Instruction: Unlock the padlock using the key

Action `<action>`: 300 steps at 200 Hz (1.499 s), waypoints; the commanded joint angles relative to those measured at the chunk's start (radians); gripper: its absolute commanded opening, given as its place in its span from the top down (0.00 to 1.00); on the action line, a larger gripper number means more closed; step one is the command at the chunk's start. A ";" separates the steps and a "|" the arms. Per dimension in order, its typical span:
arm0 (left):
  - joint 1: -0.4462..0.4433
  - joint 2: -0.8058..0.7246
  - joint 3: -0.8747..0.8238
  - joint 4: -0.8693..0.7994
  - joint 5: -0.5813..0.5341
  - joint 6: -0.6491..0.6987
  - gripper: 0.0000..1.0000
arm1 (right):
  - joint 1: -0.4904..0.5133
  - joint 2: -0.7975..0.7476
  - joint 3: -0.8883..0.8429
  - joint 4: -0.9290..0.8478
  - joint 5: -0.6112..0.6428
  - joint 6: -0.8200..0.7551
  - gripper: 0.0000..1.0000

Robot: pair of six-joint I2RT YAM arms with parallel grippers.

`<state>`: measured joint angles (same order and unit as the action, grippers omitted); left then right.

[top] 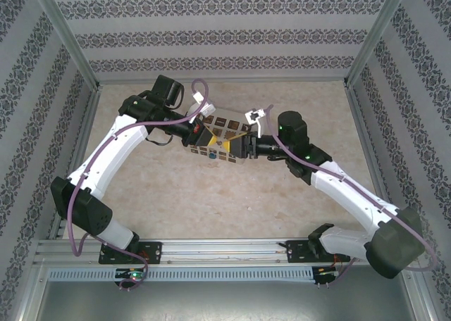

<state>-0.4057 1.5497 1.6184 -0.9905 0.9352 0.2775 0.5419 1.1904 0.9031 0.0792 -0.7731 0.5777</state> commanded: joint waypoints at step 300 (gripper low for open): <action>0.228 -0.332 -0.542 1.247 0.050 -0.937 0.15 | 0.042 0.054 0.020 0.207 0.139 0.075 1.00</action>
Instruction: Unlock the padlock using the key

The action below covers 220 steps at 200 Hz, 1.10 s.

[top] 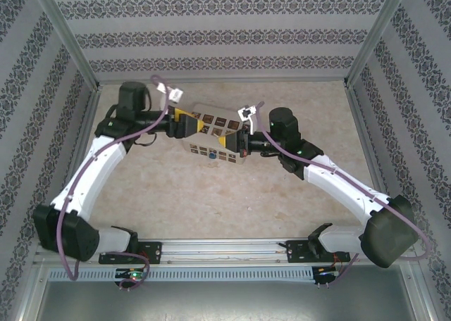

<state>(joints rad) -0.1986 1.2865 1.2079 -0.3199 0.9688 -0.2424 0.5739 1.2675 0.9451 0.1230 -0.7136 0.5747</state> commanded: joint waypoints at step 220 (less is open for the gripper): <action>-0.137 0.065 -0.222 0.942 -0.056 -0.674 0.69 | 0.043 0.108 0.033 0.443 0.172 0.298 1.00</action>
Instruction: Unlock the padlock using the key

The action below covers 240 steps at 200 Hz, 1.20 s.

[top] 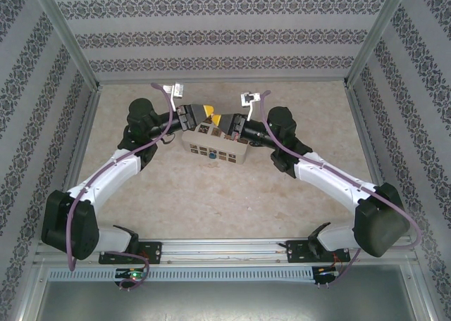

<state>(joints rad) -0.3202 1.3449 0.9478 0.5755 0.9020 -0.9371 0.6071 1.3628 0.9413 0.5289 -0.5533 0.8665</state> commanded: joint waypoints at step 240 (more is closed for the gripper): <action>-0.016 -0.032 0.083 -0.171 0.026 0.202 1.00 | -0.024 0.028 0.098 -0.106 -0.110 -0.022 0.69</action>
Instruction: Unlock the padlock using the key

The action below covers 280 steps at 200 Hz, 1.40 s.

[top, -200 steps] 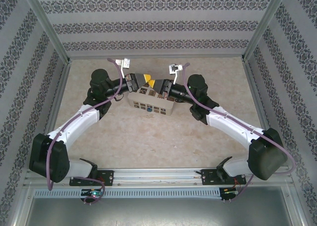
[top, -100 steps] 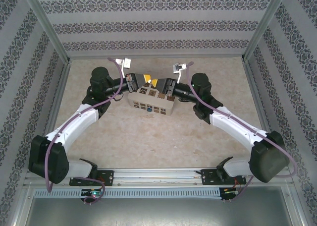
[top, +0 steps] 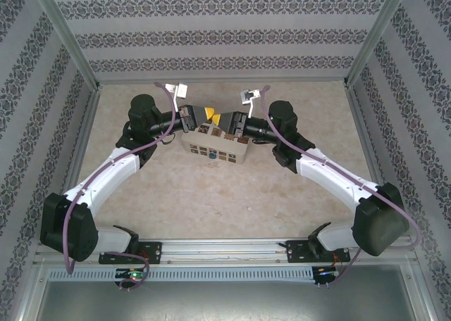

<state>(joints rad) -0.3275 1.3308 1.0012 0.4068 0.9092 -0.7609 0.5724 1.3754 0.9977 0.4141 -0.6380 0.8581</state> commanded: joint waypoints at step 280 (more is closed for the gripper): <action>0.045 -0.186 -0.268 -0.445 -0.291 0.352 0.24 | -0.056 0.122 -0.090 -0.204 0.114 -0.201 1.00</action>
<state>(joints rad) -0.2859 1.1297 0.7742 0.0040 0.6304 -0.4511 0.5339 1.4574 0.9241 0.2035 -0.5453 0.6731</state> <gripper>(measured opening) 0.756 0.061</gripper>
